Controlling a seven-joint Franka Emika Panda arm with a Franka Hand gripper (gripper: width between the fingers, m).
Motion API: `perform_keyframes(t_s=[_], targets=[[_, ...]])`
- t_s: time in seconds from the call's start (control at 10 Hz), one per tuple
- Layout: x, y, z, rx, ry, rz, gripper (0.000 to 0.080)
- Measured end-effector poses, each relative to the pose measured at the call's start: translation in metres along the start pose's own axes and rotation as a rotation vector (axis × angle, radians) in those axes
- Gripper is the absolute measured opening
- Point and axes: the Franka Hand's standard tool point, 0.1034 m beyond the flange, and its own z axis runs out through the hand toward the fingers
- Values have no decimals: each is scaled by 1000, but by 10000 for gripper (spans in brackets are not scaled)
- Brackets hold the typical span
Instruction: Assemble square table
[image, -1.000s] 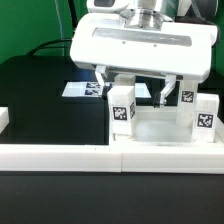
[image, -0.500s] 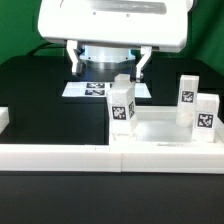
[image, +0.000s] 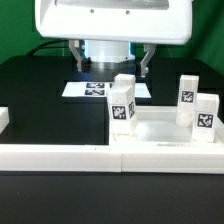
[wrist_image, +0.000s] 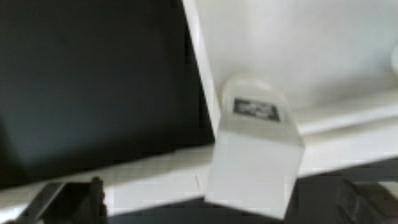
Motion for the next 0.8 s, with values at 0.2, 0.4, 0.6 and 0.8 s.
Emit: perform_keyframes(t_s=[0.2, 0.4, 0.6, 0.8], targets=[[5, 0, 0, 0, 23, 0, 649], [8, 0, 4, 24, 60, 24, 649], [8, -14, 9, 37, 88, 74, 649], [7, -20, 17, 36, 90, 85, 649]])
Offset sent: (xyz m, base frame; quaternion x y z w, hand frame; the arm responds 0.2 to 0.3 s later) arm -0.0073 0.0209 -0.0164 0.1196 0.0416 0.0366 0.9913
